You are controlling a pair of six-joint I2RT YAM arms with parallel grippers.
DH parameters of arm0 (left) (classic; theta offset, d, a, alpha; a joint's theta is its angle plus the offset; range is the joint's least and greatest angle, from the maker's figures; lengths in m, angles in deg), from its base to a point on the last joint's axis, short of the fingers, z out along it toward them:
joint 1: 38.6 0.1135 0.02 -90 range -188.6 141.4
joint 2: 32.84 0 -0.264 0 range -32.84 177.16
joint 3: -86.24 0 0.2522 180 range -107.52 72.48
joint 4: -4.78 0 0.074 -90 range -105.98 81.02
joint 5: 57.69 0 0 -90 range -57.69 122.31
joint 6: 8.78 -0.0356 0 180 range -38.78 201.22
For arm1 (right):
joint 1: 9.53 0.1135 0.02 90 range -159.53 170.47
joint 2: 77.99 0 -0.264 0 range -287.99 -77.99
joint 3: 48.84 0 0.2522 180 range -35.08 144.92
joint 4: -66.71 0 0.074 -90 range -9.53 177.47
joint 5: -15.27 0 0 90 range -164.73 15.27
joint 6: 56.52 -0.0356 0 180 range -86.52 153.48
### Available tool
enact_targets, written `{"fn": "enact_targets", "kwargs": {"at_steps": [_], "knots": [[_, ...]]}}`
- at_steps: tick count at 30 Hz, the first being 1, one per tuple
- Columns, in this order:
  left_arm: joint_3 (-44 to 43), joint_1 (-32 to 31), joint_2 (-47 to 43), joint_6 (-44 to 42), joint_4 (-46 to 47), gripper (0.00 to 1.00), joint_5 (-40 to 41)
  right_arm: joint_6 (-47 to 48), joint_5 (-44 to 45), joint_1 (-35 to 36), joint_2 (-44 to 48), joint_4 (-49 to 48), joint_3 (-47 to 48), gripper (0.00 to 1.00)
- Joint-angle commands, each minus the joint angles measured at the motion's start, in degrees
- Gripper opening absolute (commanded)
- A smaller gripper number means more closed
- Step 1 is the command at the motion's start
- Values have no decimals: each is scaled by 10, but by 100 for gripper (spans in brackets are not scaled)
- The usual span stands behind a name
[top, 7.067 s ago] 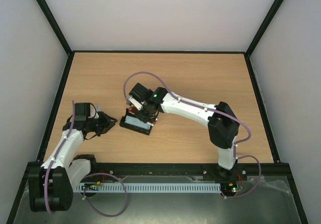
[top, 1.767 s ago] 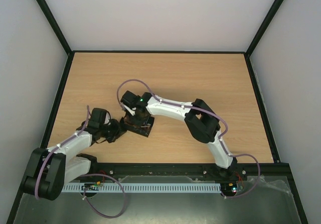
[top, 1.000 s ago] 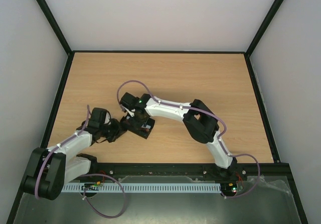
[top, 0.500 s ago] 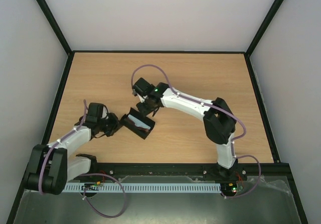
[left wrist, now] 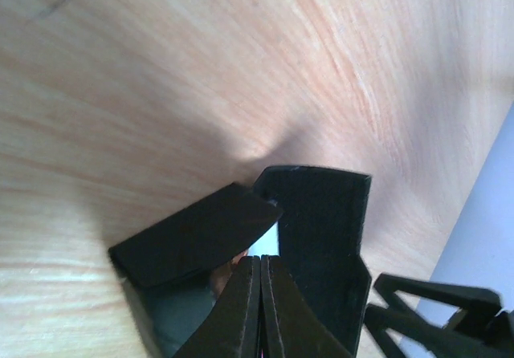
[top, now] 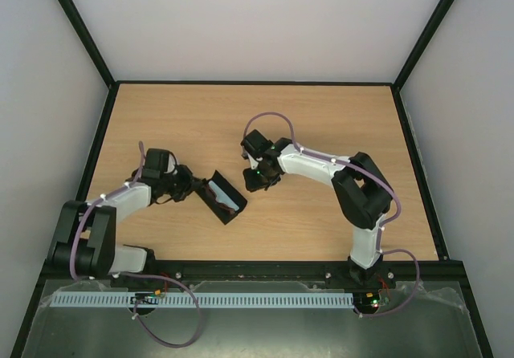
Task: Organize the sunglasses
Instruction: Adjust the sunglasses case at the center of the board.
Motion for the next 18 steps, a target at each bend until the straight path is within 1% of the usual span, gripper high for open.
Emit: {"fn": "enact_targets", "kwargs": {"at_steps": [1,4,7,11,14,16,18], "knots": [[-24,3,27,-14,29,2,-1,-23,-40,4,27,-24,-29,42],[-34,3,45,-16,47,2,-5,-25,-58,4,30,-35,-40,41],[-56,14,48,-30,19,2,-16,-29,-57,4,26,-38,-43,41],[-70,48,-52,-53,-73,3,3,-25,-55,4,16,-41,-42,41],[-75,56,-106,-74,-156,5,2,-20,-51,3,5,-39,-28,41],[-53,56,-129,-76,-186,3,-19,-17,-49,3,-1,-32,-13,41],[-15,54,-159,-66,-196,2,-37,-15,-52,2,-3,-27,-3,40]]}}
